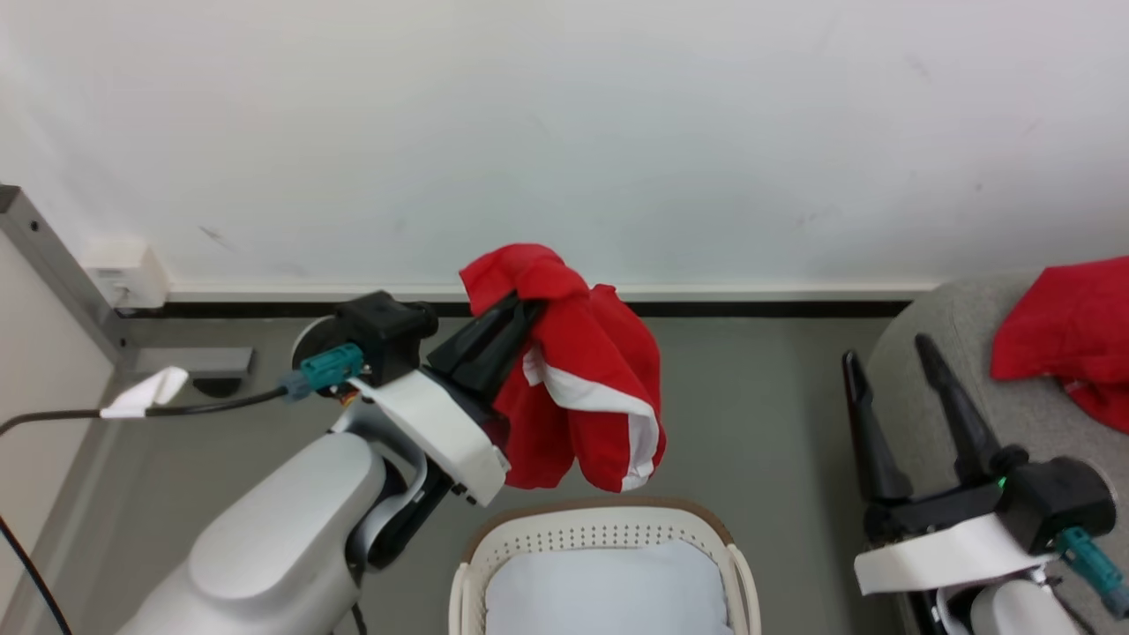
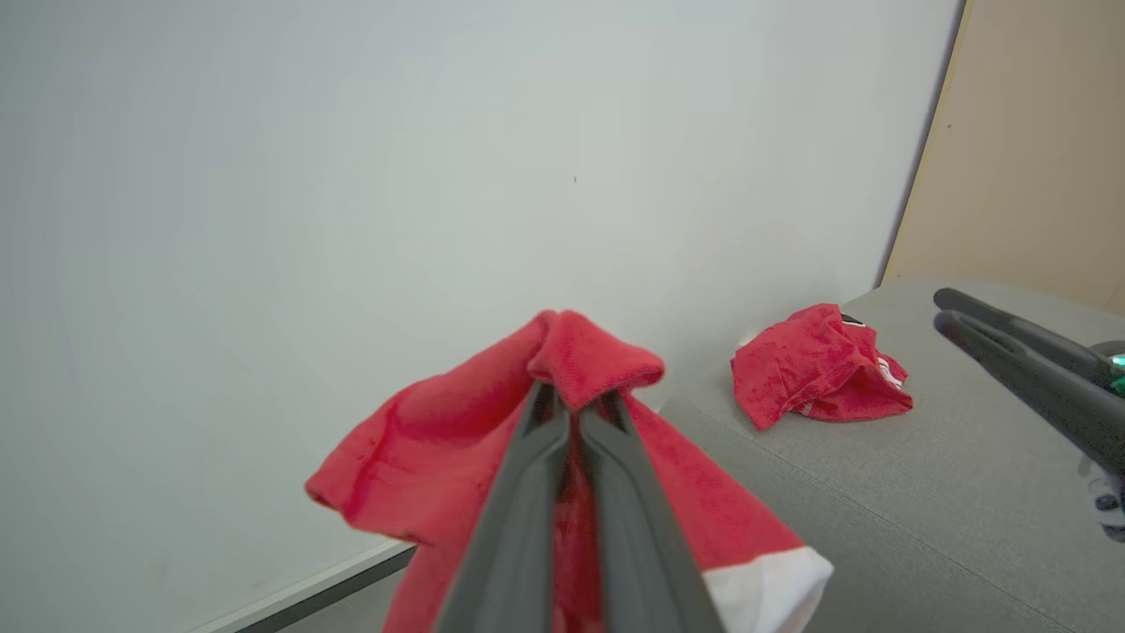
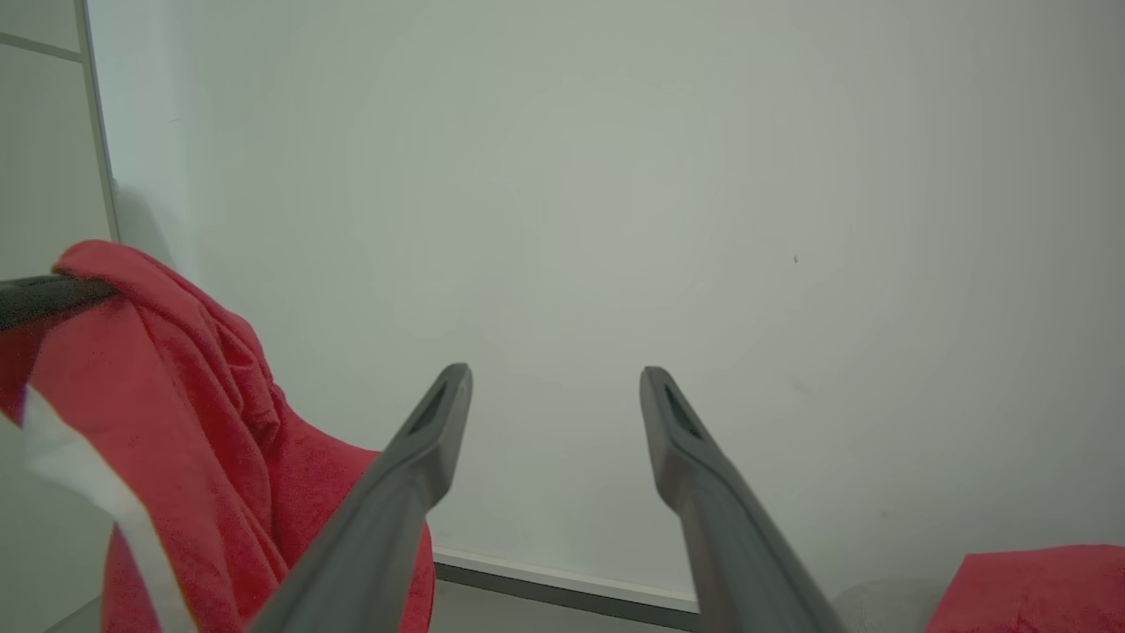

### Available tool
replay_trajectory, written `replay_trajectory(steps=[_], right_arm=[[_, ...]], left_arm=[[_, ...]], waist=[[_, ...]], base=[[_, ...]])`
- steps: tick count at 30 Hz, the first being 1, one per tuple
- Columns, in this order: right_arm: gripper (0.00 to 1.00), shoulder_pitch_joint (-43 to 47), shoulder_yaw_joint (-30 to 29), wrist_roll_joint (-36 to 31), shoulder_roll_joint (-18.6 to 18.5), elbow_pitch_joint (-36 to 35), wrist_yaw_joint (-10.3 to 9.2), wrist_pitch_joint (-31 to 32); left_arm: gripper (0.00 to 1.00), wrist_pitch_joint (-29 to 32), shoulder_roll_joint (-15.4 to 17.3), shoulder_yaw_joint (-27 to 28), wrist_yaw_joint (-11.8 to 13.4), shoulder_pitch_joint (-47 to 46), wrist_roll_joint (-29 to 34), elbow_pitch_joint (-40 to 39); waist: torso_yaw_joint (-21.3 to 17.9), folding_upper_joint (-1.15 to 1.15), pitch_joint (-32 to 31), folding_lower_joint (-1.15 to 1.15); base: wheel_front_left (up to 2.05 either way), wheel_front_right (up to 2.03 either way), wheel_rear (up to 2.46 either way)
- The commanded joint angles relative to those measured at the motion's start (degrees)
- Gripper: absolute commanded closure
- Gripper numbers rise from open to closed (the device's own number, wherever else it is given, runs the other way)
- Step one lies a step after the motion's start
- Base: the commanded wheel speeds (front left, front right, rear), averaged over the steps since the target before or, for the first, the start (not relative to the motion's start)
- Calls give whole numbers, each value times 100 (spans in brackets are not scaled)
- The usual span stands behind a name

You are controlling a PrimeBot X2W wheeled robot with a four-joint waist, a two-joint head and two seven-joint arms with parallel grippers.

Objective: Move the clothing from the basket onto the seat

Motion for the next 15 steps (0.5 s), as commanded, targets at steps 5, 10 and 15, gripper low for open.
replay_trajectory(steps=[5, 10, 15], right_arm=[[0, 239, 345, 225, -8, 187, -13, -101], [0, 293, 557, 303, -9, 232, -13, -121], [0, 309, 745, 317, -8, 252, -13, -152]], left_arm=[[100, 255, 145, 114, 264, -139, -41, -636], [100, 389, 196, 174, 409, -116, -113, -976], [100, 444, 246, 218, 536, -2, -177, -1156]], waist=[[220, 0, -312, 1], [274, 0, -363, 1], [309, 0, -410, 1]], base=[[0, 0, 0], [0, 0, 0], [0, 0, 0]])
